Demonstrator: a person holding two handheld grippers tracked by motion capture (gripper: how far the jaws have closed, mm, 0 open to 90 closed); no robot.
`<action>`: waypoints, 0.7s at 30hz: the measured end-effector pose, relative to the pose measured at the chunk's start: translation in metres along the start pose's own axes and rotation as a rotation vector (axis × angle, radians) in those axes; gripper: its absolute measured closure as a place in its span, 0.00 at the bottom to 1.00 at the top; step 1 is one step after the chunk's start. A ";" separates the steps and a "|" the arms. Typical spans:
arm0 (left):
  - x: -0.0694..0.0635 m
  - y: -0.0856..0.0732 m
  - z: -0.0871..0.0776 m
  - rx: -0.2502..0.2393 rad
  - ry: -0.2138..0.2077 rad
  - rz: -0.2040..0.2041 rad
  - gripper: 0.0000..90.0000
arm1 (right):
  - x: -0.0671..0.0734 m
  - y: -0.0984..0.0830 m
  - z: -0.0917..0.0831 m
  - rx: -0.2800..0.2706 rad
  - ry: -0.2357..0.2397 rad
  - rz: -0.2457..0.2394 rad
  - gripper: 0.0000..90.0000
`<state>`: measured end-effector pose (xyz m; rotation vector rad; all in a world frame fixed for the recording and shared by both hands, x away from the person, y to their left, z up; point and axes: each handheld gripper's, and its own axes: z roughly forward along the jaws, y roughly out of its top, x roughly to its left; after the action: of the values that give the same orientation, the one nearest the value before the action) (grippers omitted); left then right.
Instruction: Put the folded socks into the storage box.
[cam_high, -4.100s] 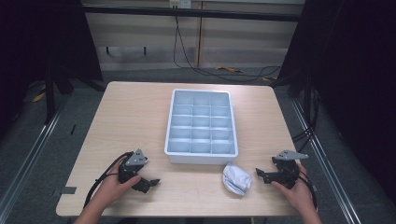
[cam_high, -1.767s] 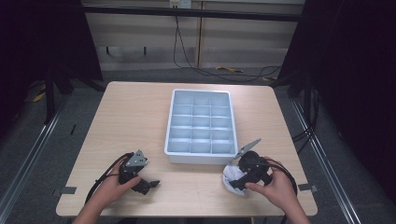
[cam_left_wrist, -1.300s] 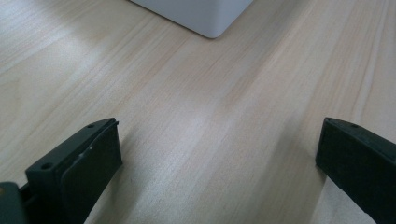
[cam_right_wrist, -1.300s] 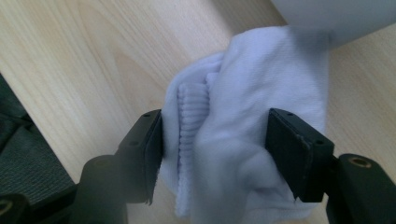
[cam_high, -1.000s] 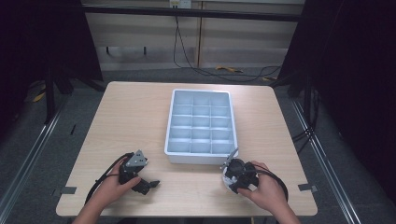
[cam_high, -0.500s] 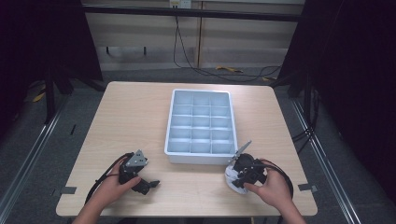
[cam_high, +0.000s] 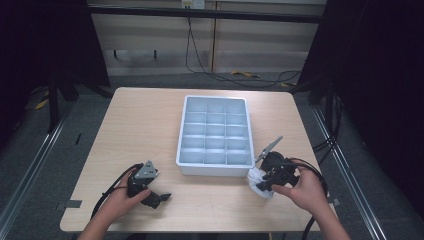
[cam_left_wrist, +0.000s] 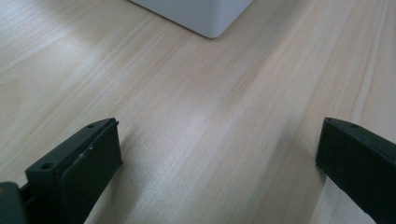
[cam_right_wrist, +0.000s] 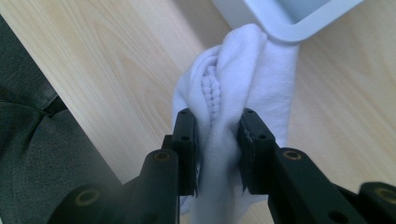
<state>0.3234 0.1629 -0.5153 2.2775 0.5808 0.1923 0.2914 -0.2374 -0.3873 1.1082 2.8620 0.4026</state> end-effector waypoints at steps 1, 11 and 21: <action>0.000 0.000 0.000 0.000 0.000 0.000 0.00 | -0.001 0.001 -0.003 0.000 -0.002 0.001 0.79; 0.000 0.000 0.000 0.000 0.000 0.000 0.00 | -0.011 0.016 -0.034 -0.022 -0.020 0.002 0.79; 0.000 0.000 0.000 0.001 0.000 0.001 0.00 | -0.015 0.041 -0.048 -0.037 -0.044 -0.016 0.80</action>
<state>0.3234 0.1630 -0.5152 2.2789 0.5797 0.1922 0.3233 -0.2292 -0.3314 1.0743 2.8118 0.4225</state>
